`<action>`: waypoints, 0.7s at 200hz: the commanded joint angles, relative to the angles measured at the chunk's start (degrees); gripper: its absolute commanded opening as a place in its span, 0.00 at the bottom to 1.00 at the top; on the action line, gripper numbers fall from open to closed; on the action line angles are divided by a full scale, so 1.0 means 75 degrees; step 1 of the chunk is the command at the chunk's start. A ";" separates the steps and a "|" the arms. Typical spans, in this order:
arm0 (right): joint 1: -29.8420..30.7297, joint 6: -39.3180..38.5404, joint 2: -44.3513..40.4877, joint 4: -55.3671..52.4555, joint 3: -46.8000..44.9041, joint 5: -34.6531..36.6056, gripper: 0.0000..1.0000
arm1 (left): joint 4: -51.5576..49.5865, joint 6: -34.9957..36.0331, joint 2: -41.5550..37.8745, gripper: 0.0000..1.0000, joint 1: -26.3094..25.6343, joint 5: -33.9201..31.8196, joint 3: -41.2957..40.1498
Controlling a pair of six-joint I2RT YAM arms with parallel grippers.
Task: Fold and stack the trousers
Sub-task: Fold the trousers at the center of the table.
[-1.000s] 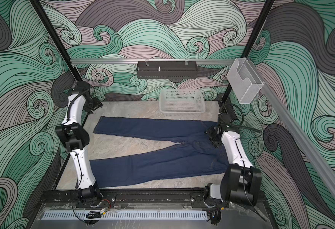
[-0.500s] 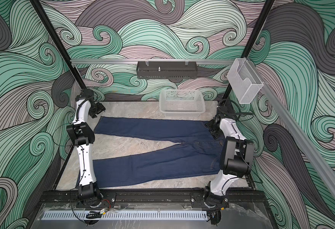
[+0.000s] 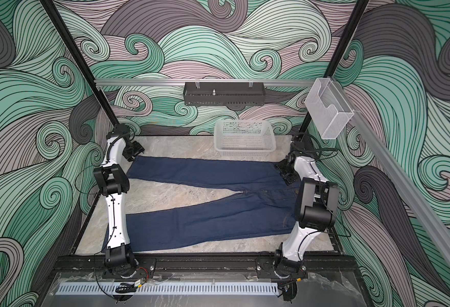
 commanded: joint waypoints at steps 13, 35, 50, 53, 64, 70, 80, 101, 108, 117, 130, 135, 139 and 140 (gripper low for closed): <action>-0.0018 0.0128 0.0209 -0.0024 0.0121 -0.0082 0.73 | -0.1043 0.0263 0.0558 0.60 -0.0050 -0.0803 0.0174; -0.0021 0.0151 0.0222 0.0017 0.0114 -0.0136 0.73 | -0.1792 0.0472 0.0618 0.59 -0.0062 -0.1249 0.0174; -0.0021 0.0169 0.0193 0.0034 0.0075 -0.0153 0.73 | -0.2167 0.0551 0.0703 0.59 -0.0082 -0.1266 0.0211; -0.0019 0.0164 0.0188 0.0054 0.0078 -0.0166 0.73 | -0.2253 0.0570 0.0721 0.60 -0.0085 -0.1309 0.0227; -0.0018 0.0152 0.0170 0.0047 0.0071 -0.0182 0.73 | -0.2442 0.0699 0.0768 0.61 -0.0136 -0.1425 0.0320; -0.0018 0.0141 0.0155 0.0051 0.0066 -0.0181 0.73 | -0.2491 0.0709 0.0763 0.62 -0.0171 -0.1504 0.0359; -0.0018 0.0129 0.0141 0.0049 0.0055 -0.0186 0.73 | -0.2560 0.0690 0.0750 0.62 -0.0179 -0.1517 0.0410; -0.0030 0.0128 0.0168 0.0101 0.0037 -0.0220 0.73 | -0.2675 0.0661 0.0757 0.57 -0.0186 -0.1661 0.0421; -0.0018 0.0126 0.0184 0.0115 0.0023 -0.0239 0.73 | -0.2693 0.0652 0.0757 0.54 -0.0192 -0.1666 0.0421; -0.0024 0.0128 0.0225 0.0128 0.0024 -0.0265 0.73 | -0.2705 0.0627 0.0755 0.49 -0.0208 -0.1646 0.0433; -0.0032 0.0128 0.0235 0.0164 -0.0003 -0.0303 0.73 | -0.2745 0.0586 0.0762 0.42 -0.0235 -0.1582 0.0456; -0.0030 0.0128 0.0246 0.0171 -0.0009 -0.0305 0.73 | -0.2742 0.0568 0.0774 0.39 -0.0258 -0.1581 0.0465; -0.0030 0.0128 0.0244 0.0173 -0.0016 -0.0304 0.73 | -0.2744 0.0556 0.0780 0.38 -0.0267 -0.1592 0.0468; -0.0030 0.0128 0.0244 0.0174 -0.0021 -0.0301 0.73 | -0.2747 0.0556 0.0786 0.37 -0.0270 -0.1592 0.0468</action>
